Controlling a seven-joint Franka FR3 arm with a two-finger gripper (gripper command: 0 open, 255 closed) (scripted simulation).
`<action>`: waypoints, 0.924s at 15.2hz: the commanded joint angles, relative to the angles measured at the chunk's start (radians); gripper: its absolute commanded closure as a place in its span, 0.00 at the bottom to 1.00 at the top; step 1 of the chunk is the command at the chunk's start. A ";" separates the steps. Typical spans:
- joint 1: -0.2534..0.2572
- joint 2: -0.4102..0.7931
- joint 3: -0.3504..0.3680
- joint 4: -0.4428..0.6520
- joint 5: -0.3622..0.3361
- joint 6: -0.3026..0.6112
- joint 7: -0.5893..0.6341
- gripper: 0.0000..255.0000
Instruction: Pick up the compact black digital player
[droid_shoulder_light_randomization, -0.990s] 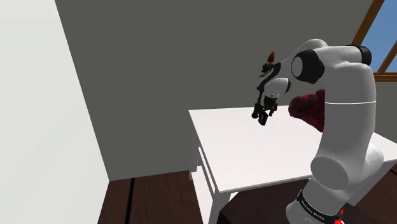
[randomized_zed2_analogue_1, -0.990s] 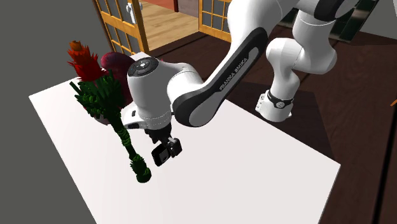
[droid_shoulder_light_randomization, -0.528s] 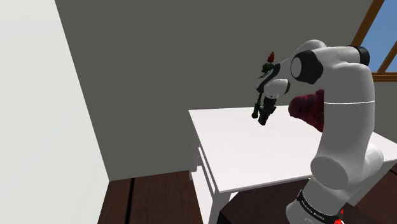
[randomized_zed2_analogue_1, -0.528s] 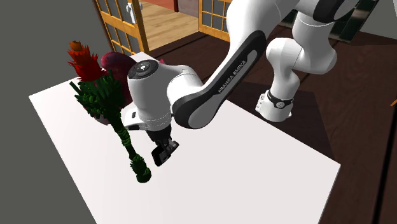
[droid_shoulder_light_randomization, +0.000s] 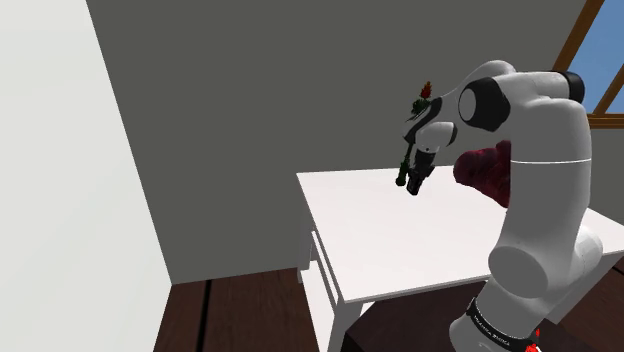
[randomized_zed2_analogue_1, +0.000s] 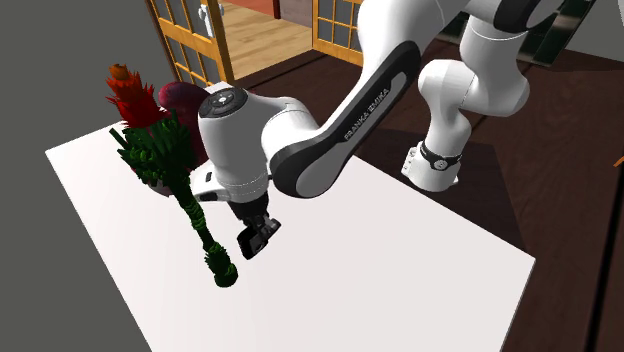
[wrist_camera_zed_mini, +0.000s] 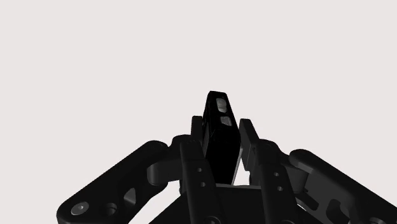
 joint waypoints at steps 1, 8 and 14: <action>0.005 -0.017 -0.007 0.004 -0.011 -0.019 0.007 1.00; 0.019 -0.071 -0.026 0.032 -0.049 -0.094 0.030 1.00; 0.026 -0.100 -0.034 0.053 -0.069 -0.140 0.042 1.00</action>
